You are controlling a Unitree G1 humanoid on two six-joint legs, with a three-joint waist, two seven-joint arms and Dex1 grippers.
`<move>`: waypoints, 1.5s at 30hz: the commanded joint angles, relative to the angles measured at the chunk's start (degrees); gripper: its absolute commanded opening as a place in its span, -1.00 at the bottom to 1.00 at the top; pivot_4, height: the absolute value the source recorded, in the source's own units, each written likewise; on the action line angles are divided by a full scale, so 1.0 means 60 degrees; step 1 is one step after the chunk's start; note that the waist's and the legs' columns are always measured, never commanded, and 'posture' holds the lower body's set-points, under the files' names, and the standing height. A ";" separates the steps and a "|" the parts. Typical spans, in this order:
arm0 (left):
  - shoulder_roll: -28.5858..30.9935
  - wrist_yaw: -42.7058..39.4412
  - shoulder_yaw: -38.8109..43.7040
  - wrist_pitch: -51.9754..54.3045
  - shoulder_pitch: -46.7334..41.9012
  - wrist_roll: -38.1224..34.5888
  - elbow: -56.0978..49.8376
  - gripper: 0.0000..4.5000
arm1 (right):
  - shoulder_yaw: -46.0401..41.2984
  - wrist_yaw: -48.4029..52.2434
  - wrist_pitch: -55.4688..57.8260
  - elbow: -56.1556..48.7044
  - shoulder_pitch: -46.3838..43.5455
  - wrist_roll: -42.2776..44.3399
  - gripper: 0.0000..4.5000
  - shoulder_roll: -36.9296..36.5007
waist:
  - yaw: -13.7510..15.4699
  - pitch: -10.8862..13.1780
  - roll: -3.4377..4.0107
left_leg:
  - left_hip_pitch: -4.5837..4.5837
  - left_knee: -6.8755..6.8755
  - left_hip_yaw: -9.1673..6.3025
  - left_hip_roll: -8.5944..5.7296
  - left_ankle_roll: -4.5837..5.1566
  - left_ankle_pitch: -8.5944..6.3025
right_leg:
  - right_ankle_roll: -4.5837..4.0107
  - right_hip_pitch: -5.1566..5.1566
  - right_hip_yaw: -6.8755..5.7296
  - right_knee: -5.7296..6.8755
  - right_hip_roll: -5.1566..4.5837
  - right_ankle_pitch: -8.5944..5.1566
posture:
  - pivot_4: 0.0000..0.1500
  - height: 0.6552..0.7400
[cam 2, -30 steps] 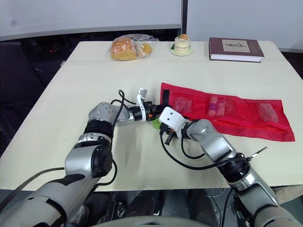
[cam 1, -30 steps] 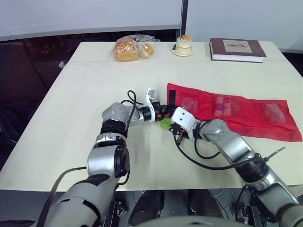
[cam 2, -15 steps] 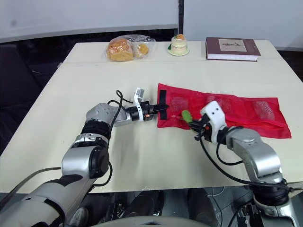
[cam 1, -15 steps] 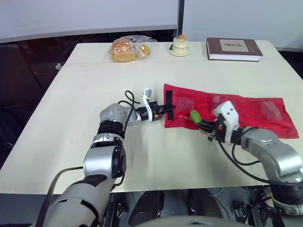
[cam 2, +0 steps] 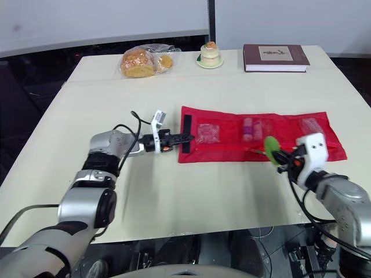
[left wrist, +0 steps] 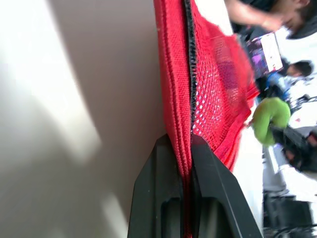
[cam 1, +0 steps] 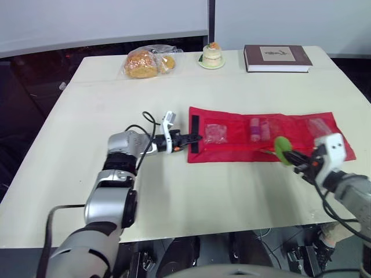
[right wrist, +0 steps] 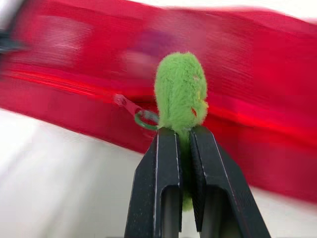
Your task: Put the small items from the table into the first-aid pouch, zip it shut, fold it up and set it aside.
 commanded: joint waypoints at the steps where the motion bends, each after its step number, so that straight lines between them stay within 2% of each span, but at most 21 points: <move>1: 0.0790 -0.0266 -0.0326 -0.0177 0.0475 0.0695 0.0290 -1.00 | -0.1149 -0.0477 -0.0621 0.0510 0.0156 -0.0307 -0.94 -0.0261 | -0.0011 0.0000 0.0000 | 0.0002 -0.0001 -0.0001 0.0002 0.0001 -0.0001 | -0.0001 0.0000 0.0002 0.0000 0.0001 0.0000 | 1.00 0.74; 8: 0.1593 -0.0448 -0.0290 -0.0586 0.0446 0.0952 0.0727 -1.00 | -0.1956 -0.2085 -0.2032 0.2101 -0.0099 -0.1610 -0.94 -0.0610 | -0.0016 0.0001 0.0000 | -0.0003 -0.0002 0.0004 -0.0004 0.0002 -0.0001 | -0.0005 -0.0006 0.0002 -0.0003 0.0008 -0.0003 | 1.00 0.74; 12: 0.2036 -0.0917 -0.0634 -0.0220 0.0688 0.0931 0.0319 -1.00 | -0.1964 -0.2832 -0.3124 0.2536 -0.0415 -0.2175 -0.94 -0.0499 | -0.0027 0.0002 0.0001 | -0.0001 -0.0008 0.0012 0.0001 0.0001 -0.0001 | -0.0005 -0.0017 0.0022 0.0000 0.0008 -0.0003 | 1.00 0.74; 15: 0.2183 -0.0873 -0.0636 -0.0017 0.0886 0.0921 0.0026 -1.00 | -0.1926 -0.3098 -0.3656 0.2840 -0.0547 -0.2367 -0.94 -0.0515 | 0.0024 0.0002 0.0000 | -0.0012 -0.0007 0.0011 -0.0006 0.0001 0.0000 | -0.0005 -0.0020 0.0019 -0.0006 0.0009 -0.0003 | 1.00 0.74; 19: 0.2359 -0.0771 -0.0396 0.0157 0.1087 0.0824 -0.0326 -1.00 | -0.1440 -0.2557 -0.3830 0.2798 -0.0412 -0.2087 -0.94 -0.0538 | 0.0018 0.0003 0.0000 | -0.0016 -0.0002 0.0012 -0.0010 0.0002 -0.0001 | -0.0004 -0.0019 0.0021 -0.0012 0.0005 -0.0003 | 1.00 0.74; 21: 0.2393 -0.0704 -0.0328 0.0294 0.1147 0.0792 -0.0496 -1.00 | -0.1375 -0.2324 -0.3805 0.2691 -0.0348 -0.1844 -0.65 -0.0520 | 0.0006 0.0003 0.0000 | -0.0014 -0.0003 0.0011 -0.0008 0.0002 -0.0001 | -0.0005 -0.0019 0.0020 -0.0010 0.0007 -0.0003 | 1.00 0.74; 24: 0.2493 -0.0704 -0.0295 0.0626 0.1311 0.0695 -0.0883 -1.00 | -0.1469 -0.1807 -0.3486 0.2298 -0.0086 -0.1159 -0.09 -0.0383 | -0.0013 0.0002 0.0000 | -0.0012 -0.0003 0.0011 -0.0004 0.0004 -0.0002 | -0.0004 -0.0018 0.0021 -0.0010 0.0007 -0.0003 | 1.00 0.74; 29: 0.2580 -0.0613 -0.0104 0.0901 0.1521 0.0578 -0.1355 -1.00 | -0.1585 -0.1196 -0.3350 0.1559 0.0586 -0.0198 0.98 -0.0197 | -0.0002 0.0002 0.0000 | -0.0013 -0.0003 0.0010 -0.0003 0.0032 -0.0018 | -0.0004 -0.0018 0.0020 -0.0009 0.0007 -0.0003 | 1.00 0.74; 31: 0.2659 -0.0605 0.0003 0.0865 0.1606 0.0554 -0.1490 -1.00 | -0.1760 -0.1092 -0.3121 0.1120 0.0855 0.0456 0.98 -0.0003 | -0.0001 0.0002 0.0000 | -0.0012 -0.0002 0.0010 -0.0003 0.0032 -0.0018 | -0.0004 -0.0018 0.0021 -0.0009 0.0005 -0.0003 | 1.00 0.74; 35: 0.2764 -0.0614 0.0404 0.0070 0.1763 0.0539 -0.1572 -0.41 | -0.1925 -0.0924 -0.2713 0.0215 0.1575 0.1630 1.00 0.0320 | 0.0041 0.0002 0.0000 | -0.0013 -0.0004 0.0005 0.0001 0.0033 -0.0019 | -0.0005 -0.0017 0.0020 -0.0011 -0.0013 -0.0003 | 1.00 0.74; 40: 0.3018 -0.0927 0.0543 -0.0635 0.1810 0.0535 -0.1617 0.67 | -0.1561 -0.0890 -0.2897 -0.0271 0.2287 0.2101 1.00 0.0733 | 0.0079 0.0002 0.0000 | -0.0011 -0.0002 -0.0002 0.0002 0.0039 -0.0023 | -0.0005 -0.0012 0.0013 -0.0009 -0.0022 -0.0003 | 1.00 0.74; 41: 0.3090 -0.1124 0.0543 -0.0742 0.1828 0.0466 -0.1704 0.75 | -0.1494 -0.0936 -0.3039 -0.0250 0.2300 0.2165 1.00 0.0912 | 0.0071 0.0002 0.0000 | -0.0011 -0.0003 -0.0003 0.0002 0.0039 -0.0023 | -0.0005 -0.0011 0.0012 -0.0010 -0.0021 -0.0003 | 1.00 0.74; 42: 0.3180 -0.1426 0.0517 -0.0927 0.1865 0.0385 -0.1863 0.97 | -0.1448 -0.1072 -0.3093 -0.0230 0.2293 0.2276 1.00 0.1129 | 0.0066 0.0002 0.0000 | -0.0011 -0.0003 -0.0001 0.0002 0.0038 -0.0022 | -0.0005 -0.0012 0.0014 -0.0010 -0.0020 -0.0003 | 1.00 0.74; 45: 0.3371 -0.2260 0.0445 -0.1658 0.1967 0.0224 -0.2530 0.97 | -0.1411 -0.1489 -0.2890 -0.0205 0.2289 0.2781 1.00 0.1649 | 0.0077 0.0009 -0.0001 | -0.0015 -0.0004 -0.0002 0.0004 0.0035 -0.0021 | -0.0006 -0.0018 0.0015 -0.0011 -0.0020 -0.0003 | 1.00 0.74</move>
